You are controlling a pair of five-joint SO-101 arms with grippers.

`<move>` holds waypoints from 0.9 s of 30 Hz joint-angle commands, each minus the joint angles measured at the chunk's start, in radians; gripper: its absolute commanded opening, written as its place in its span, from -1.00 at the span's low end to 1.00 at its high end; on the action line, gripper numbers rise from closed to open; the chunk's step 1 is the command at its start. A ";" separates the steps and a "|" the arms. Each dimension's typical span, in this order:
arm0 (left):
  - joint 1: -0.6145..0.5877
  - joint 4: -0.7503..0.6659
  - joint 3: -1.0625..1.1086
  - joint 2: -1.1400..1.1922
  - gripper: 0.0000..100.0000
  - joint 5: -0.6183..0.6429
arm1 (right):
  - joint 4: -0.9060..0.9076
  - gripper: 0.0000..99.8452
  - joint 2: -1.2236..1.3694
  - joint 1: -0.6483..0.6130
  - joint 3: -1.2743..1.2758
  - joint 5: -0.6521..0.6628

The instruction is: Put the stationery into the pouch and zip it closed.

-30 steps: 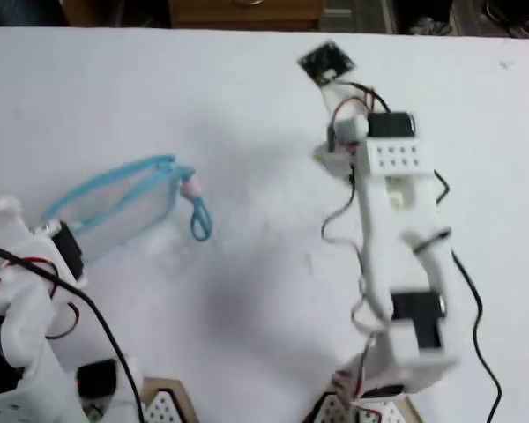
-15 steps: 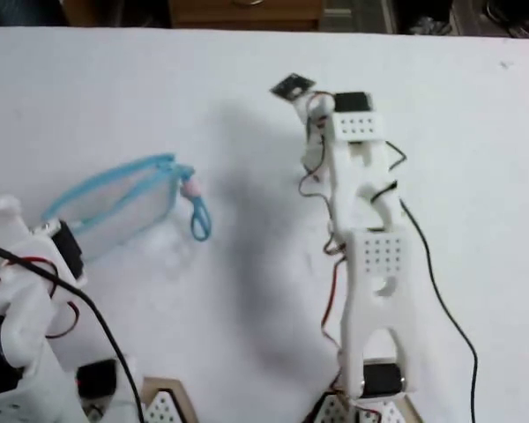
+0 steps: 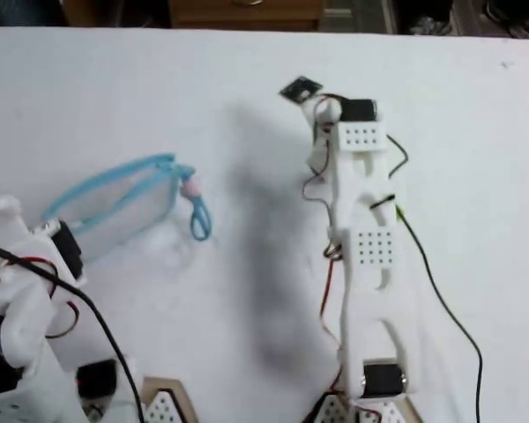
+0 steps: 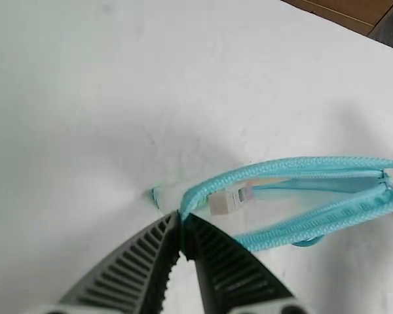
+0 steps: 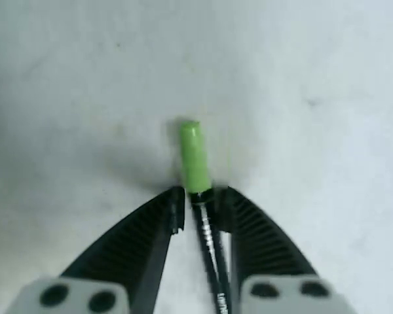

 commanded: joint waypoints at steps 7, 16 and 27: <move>-0.007 -0.015 0.000 0.010 -0.95 -0.005 | 0.027 -0.96 -0.016 -0.022 -0.207 0.003; -0.007 -0.014 0.000 0.010 -0.95 -0.005 | 0.028 -0.96 -0.331 -0.044 -0.109 -0.098; -0.007 -0.014 0.000 0.010 -0.95 -0.005 | 0.027 -0.97 -1.006 -0.125 0.462 -0.637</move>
